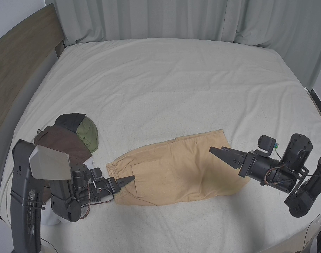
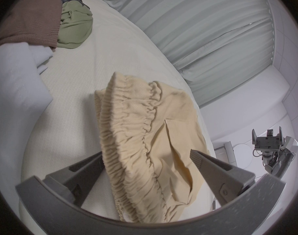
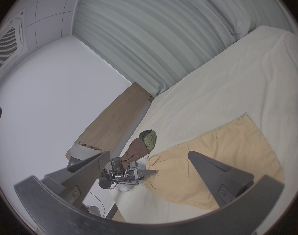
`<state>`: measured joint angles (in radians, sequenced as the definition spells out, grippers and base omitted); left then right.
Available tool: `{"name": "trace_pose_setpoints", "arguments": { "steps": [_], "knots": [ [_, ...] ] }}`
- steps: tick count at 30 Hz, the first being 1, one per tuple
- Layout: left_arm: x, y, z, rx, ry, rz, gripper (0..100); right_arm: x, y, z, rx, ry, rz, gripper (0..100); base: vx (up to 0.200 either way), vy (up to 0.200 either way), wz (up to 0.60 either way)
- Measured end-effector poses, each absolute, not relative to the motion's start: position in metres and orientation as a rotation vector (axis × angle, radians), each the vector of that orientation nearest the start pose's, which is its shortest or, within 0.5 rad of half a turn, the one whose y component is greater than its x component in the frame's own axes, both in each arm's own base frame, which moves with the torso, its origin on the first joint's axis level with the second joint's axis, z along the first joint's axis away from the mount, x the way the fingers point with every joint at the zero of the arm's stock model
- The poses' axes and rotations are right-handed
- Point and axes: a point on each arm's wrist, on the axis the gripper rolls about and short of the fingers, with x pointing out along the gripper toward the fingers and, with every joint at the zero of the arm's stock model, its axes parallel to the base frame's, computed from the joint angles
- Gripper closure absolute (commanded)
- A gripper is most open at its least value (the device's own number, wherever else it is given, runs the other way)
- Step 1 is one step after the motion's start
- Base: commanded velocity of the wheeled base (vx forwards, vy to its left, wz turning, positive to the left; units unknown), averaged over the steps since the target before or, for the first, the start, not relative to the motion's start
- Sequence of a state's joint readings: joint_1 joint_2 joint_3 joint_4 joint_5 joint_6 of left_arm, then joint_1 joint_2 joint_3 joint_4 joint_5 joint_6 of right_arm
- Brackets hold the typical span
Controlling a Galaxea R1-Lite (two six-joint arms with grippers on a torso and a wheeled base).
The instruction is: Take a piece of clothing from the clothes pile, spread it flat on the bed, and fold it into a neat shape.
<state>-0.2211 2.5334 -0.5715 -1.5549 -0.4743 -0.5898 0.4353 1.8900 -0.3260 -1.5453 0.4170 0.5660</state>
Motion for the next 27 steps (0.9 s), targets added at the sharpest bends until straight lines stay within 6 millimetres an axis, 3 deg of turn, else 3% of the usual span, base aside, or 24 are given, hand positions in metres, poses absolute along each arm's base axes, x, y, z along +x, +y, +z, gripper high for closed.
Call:
{"name": "trace_pose_setpoints", "arguments": {
  "steps": [19,27],
  "knots": [
    [0.329,-0.083,-0.062,-0.612,0.619,-0.535,100,0.242,0.123,0.108,0.532,0.264,0.823,0,0.000,0.000,0.00],
    [0.324,-0.074,-0.053,-0.624,0.620,-0.547,100,0.242,0.123,0.108,0.532,0.266,0.822,0,0.000,0.000,0.00]
  ]
}}
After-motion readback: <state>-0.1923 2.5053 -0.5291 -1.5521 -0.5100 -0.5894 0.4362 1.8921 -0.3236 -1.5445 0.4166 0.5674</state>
